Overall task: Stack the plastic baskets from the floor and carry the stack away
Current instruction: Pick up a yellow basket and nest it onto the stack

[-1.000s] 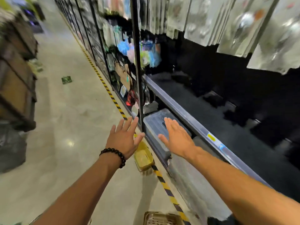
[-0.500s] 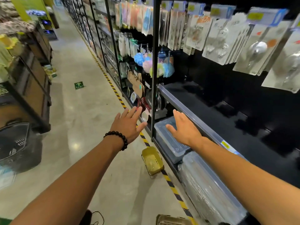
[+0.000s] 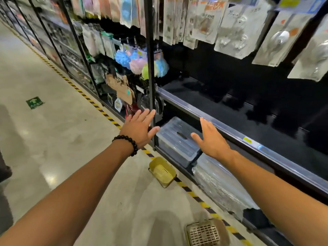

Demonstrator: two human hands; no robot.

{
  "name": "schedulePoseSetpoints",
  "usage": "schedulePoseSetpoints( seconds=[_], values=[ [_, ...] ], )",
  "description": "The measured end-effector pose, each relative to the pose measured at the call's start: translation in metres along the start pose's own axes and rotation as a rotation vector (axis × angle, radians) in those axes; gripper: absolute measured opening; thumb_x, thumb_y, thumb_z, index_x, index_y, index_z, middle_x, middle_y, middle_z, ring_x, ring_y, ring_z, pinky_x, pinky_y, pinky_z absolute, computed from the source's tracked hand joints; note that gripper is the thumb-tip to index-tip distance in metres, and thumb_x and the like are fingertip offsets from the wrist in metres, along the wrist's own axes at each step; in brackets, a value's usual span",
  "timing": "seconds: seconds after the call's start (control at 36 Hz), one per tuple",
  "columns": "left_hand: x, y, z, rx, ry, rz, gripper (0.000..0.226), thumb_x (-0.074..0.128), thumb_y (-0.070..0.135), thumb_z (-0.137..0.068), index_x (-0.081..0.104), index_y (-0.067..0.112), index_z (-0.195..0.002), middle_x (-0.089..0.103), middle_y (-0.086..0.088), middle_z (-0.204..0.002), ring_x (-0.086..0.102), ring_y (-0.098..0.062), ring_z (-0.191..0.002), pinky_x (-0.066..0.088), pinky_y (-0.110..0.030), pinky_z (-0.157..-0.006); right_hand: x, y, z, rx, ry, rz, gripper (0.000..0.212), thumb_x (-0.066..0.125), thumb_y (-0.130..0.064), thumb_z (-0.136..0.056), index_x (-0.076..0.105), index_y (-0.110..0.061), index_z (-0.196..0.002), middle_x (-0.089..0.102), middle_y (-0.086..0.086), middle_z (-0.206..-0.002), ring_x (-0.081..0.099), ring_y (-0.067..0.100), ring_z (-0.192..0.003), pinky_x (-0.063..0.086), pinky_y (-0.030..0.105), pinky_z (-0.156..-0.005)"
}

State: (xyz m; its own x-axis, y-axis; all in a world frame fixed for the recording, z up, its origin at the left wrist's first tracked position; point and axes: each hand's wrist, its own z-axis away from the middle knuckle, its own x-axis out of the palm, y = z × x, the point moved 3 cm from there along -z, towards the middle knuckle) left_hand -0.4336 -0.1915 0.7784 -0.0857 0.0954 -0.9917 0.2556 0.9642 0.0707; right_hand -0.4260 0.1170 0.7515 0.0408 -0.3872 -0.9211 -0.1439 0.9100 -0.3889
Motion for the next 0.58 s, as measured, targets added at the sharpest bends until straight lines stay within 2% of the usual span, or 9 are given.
schedulePoseSetpoints(
  seconds=[0.17,0.28,0.47,0.58],
  values=[
    [0.019,-0.020,-0.032,0.061,-0.033,0.013,0.079,0.010,0.074,-0.096,0.010,0.031,-0.163,0.020,0.002,-0.168,0.018,-0.027,-0.153,0.024,-0.051,-0.120,0.013,0.011,-0.011,0.087,0.020,0.010,0.085,0.047,-0.059,-0.105,0.012,-0.013,-0.168,0.019,0.006,-0.174,0.018,0.025,-0.160,0.027,0.045,-0.127],
    [0.031,-0.037,-0.053,0.108,-0.017,0.007,0.079,0.011,0.073,-0.097,0.016,0.029,-0.162,0.028,-0.001,-0.165,0.024,-0.027,-0.151,0.028,-0.049,-0.119,0.036,0.014,-0.033,0.127,0.037,0.027,0.083,0.046,-0.059,-0.106,0.015,-0.013,-0.168,0.023,0.006,-0.173,0.021,0.025,-0.159,0.030,0.043,-0.123],
    [0.047,-0.086,-0.108,0.140,-0.016,-0.047,0.072,0.024,0.067,-0.101,0.028,0.023,-0.158,0.039,-0.003,-0.160,0.035,-0.028,-0.143,0.037,-0.047,-0.114,0.081,0.001,-0.103,0.177,0.000,0.044,0.082,0.047,-0.054,-0.107,0.016,-0.009,-0.167,0.026,0.010,-0.171,0.020,0.030,-0.159,0.030,0.046,-0.125],
    [0.051,-0.108,-0.154,0.156,-0.047,-0.055,0.073,0.021,0.067,-0.100,0.027,0.024,-0.159,0.039,-0.003,-0.159,0.035,-0.027,-0.143,0.038,-0.049,-0.113,0.090,-0.013,-0.149,0.190,-0.044,0.048,0.081,0.044,-0.054,-0.108,0.013,-0.009,-0.168,0.021,0.010,-0.172,0.016,0.030,-0.160,0.027,0.048,-0.126]
  ],
)
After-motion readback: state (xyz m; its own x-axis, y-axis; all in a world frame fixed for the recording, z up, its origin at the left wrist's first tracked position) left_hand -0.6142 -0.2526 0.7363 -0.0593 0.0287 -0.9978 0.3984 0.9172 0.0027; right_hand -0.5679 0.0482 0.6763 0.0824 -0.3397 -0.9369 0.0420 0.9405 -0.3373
